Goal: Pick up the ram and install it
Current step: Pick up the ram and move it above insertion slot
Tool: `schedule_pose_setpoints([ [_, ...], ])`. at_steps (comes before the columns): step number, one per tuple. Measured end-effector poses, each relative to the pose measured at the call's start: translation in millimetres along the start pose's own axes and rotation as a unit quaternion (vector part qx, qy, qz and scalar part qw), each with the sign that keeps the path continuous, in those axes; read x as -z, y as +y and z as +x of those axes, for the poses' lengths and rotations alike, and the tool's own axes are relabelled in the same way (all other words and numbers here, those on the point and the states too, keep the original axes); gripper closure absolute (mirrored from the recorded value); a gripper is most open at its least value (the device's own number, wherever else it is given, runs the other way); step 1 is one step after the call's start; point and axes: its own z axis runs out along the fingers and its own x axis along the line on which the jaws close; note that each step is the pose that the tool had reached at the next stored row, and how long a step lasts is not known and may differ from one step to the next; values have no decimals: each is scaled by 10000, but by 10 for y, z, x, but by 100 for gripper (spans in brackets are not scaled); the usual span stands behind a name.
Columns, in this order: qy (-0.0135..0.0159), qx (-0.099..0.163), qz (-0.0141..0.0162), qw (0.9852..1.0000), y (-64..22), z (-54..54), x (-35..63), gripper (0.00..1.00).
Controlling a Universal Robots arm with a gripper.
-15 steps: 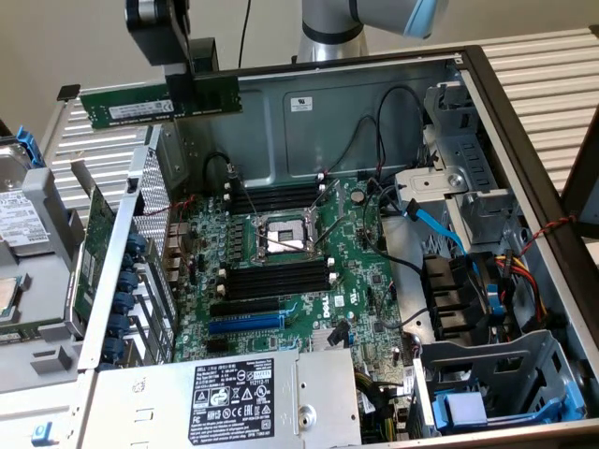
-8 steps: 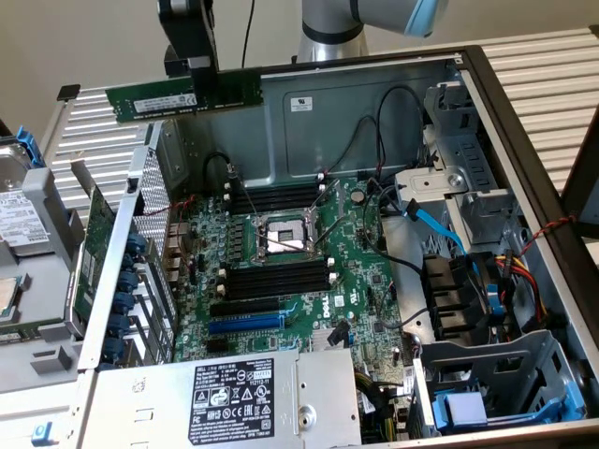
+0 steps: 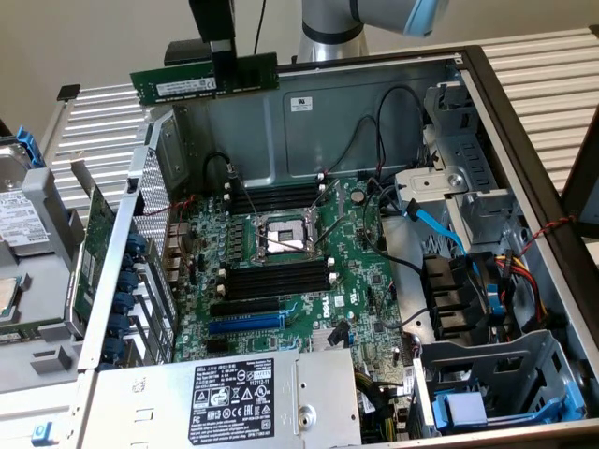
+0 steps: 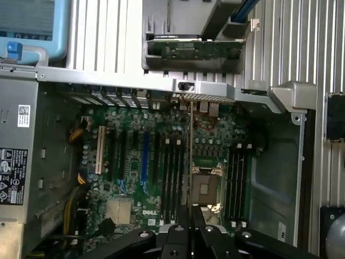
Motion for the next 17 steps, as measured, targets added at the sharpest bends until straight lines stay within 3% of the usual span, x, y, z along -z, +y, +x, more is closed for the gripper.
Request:
schedule_pose_setpoints([
  [4,36,-1,1,10000,-78,-128,-34,87],
  [7,90,-2,-1,10000,-109,-176,-49,87],
  [13,90,-2,0,10000,-113,-176,-53,87],
  [17,74,-1,0,10000,-176,-170,-104,87],
])
